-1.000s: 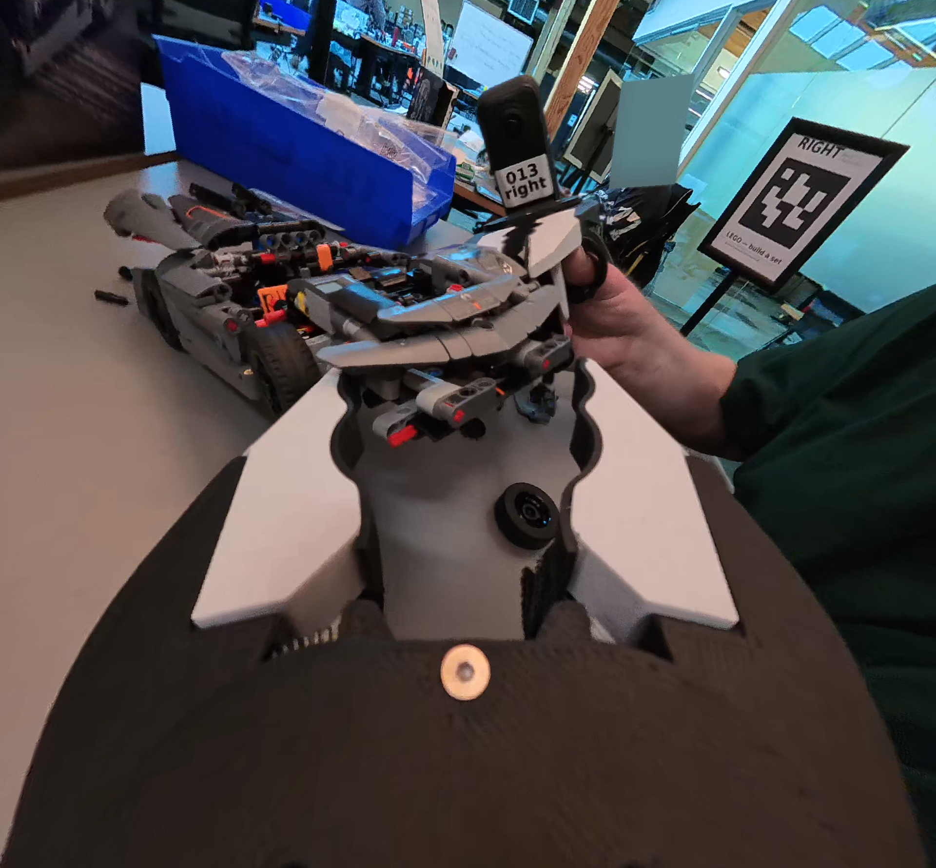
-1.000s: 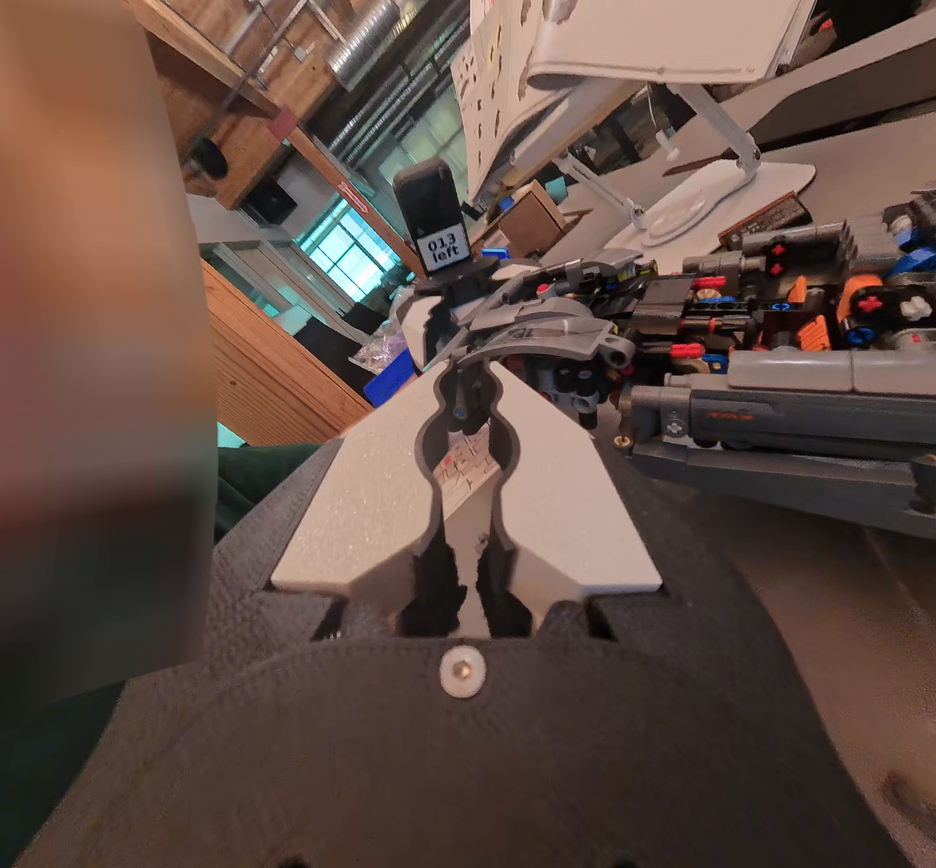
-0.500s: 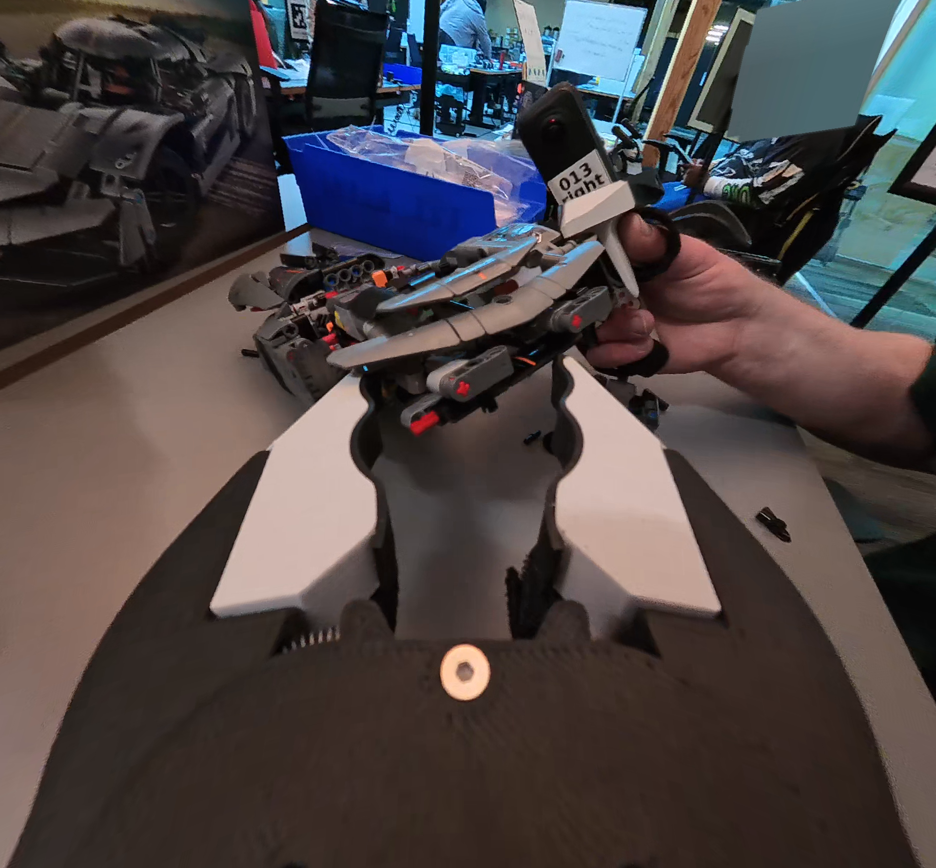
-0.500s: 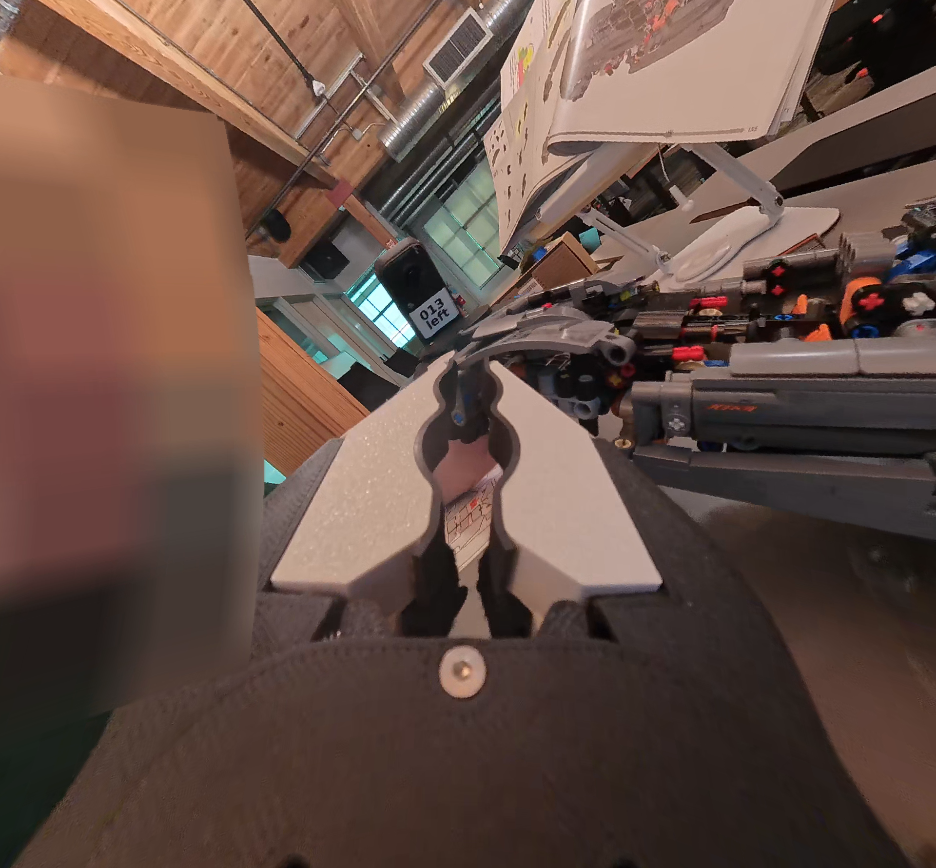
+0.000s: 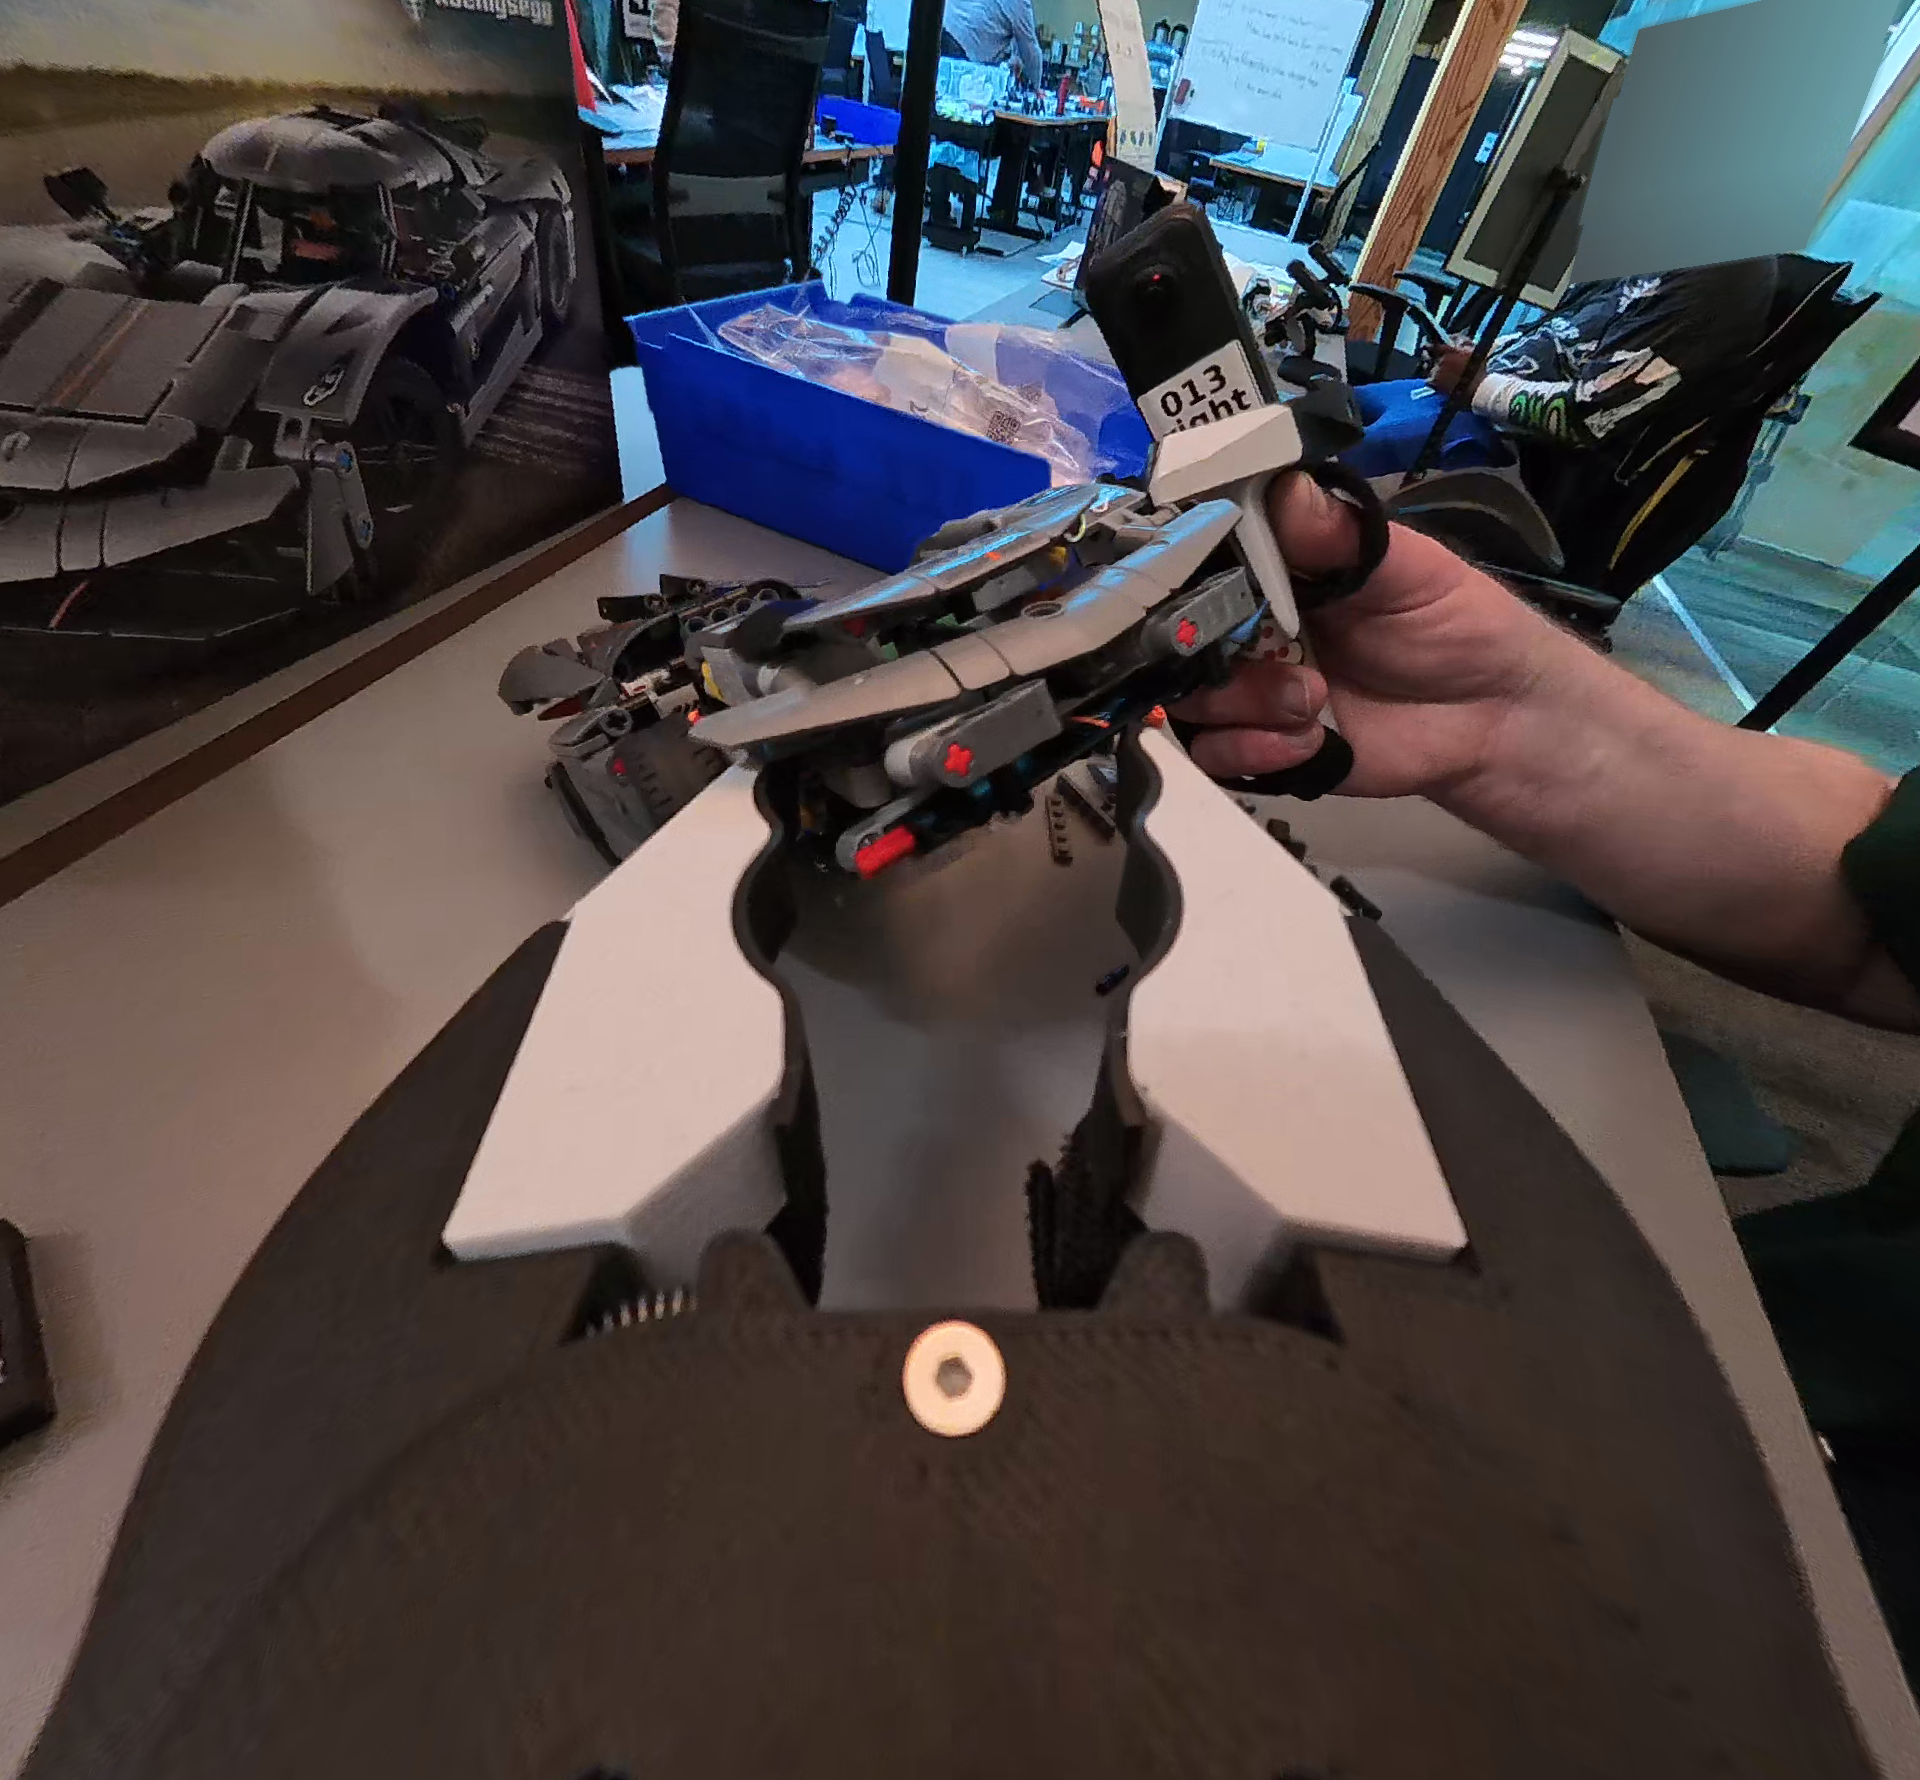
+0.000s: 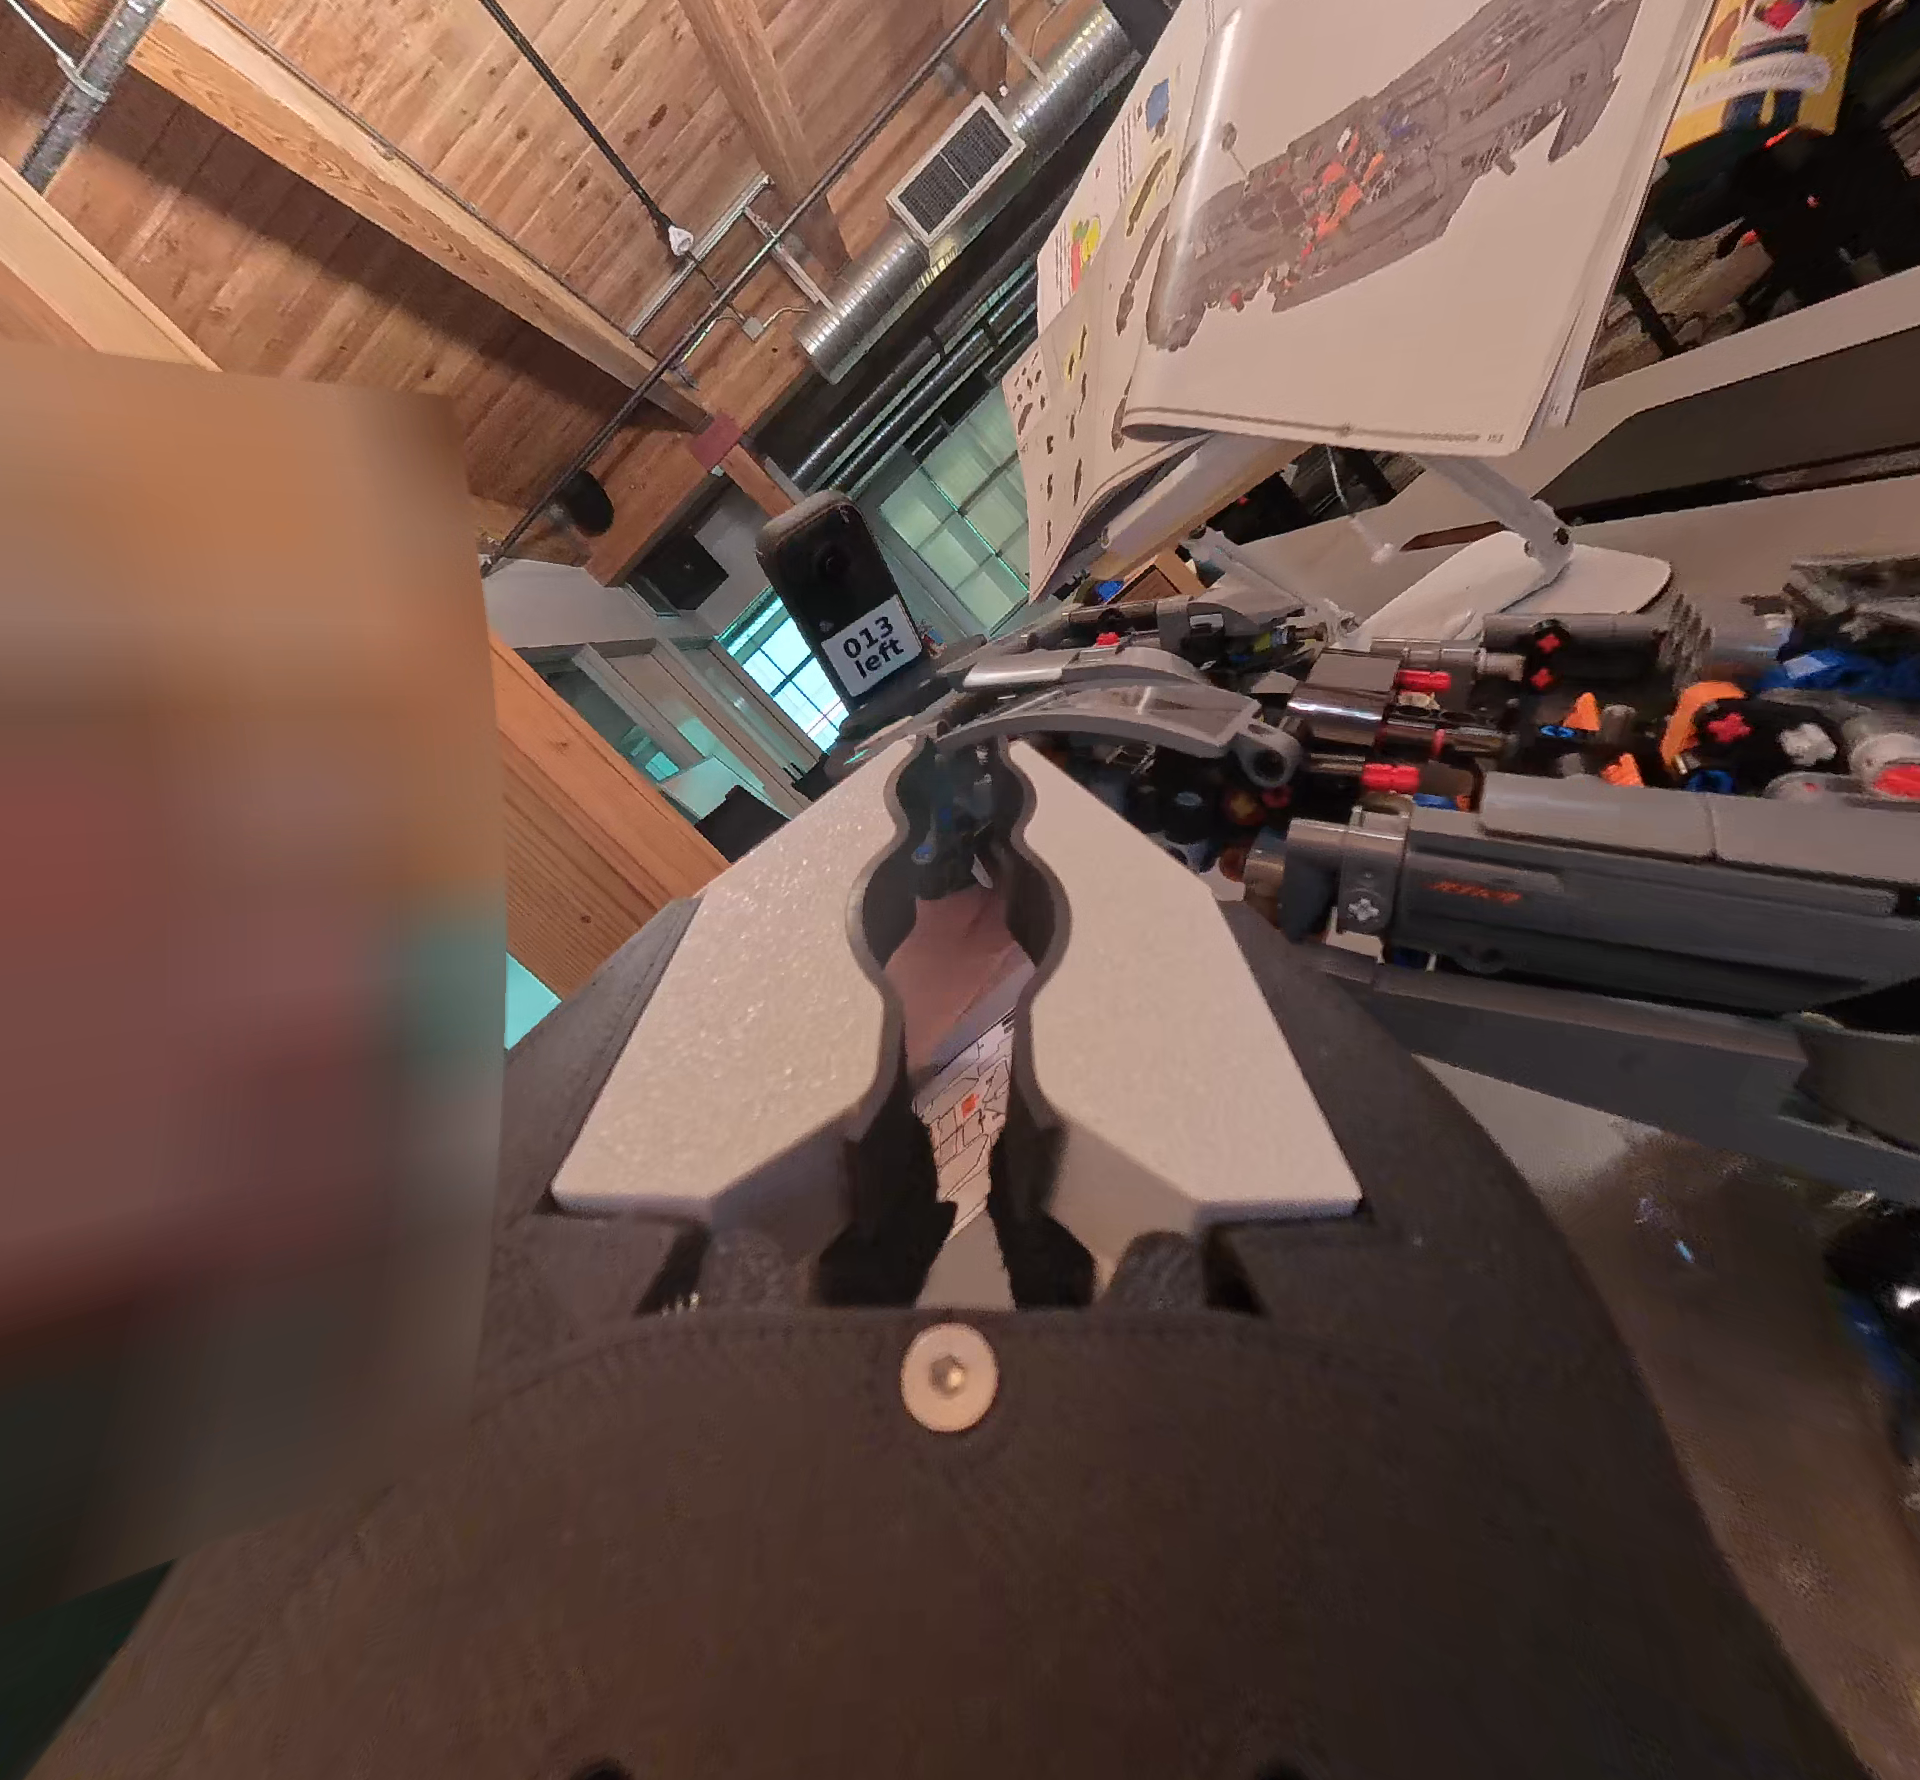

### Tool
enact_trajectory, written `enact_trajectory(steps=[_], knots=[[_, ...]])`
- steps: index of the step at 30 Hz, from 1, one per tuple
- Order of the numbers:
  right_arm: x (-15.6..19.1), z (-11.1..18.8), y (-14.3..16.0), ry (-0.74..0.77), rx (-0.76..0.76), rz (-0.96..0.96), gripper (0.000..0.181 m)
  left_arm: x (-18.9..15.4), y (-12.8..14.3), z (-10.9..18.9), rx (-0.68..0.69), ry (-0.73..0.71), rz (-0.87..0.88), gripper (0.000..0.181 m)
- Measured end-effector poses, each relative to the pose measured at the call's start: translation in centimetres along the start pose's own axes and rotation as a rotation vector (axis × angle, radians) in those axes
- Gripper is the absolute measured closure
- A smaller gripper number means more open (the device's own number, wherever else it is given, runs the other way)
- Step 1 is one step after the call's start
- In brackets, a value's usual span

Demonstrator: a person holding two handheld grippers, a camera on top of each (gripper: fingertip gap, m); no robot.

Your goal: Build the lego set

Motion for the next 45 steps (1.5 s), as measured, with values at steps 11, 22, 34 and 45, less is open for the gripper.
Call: enact_trajectory(steps=[11, 22, 34, 45], knots=[[-0.4, 1.5, -3.8, 0.019, -0.03, 0.031, 0.17, 1.8, -4.3, -1.9, 0.07, 0.021, 0.041, 0.128], [-1.6, 3.6, -5.8, 0.023, -0.099, 0.031, 0.167, 3.6, -7.0, -4.7, 0.04, 0.044, 0.024, 0.131], [-2.4, 6.3, -5.6, 0.227, -0.038, 0.142, 0.165, 3.9, -8.2, -7.0, 0.012, 0.062, 0.015, 0.136], [-2.3, 5.8, -5.8, 0.263, -0.018, 0.179, 0.176, 3.4, -8.3, -7.6, 0.013, 0.064, 0.002, 0.138]])
Point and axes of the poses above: each gripper's, where its closed fingertips meet, z back along the fingers, y out of its underside, x = y × z across the jaws, the point moved 8 cm from there along z, back along the fingers, and after that the axes turned 4 degrees about x, right-handed, at the moved point
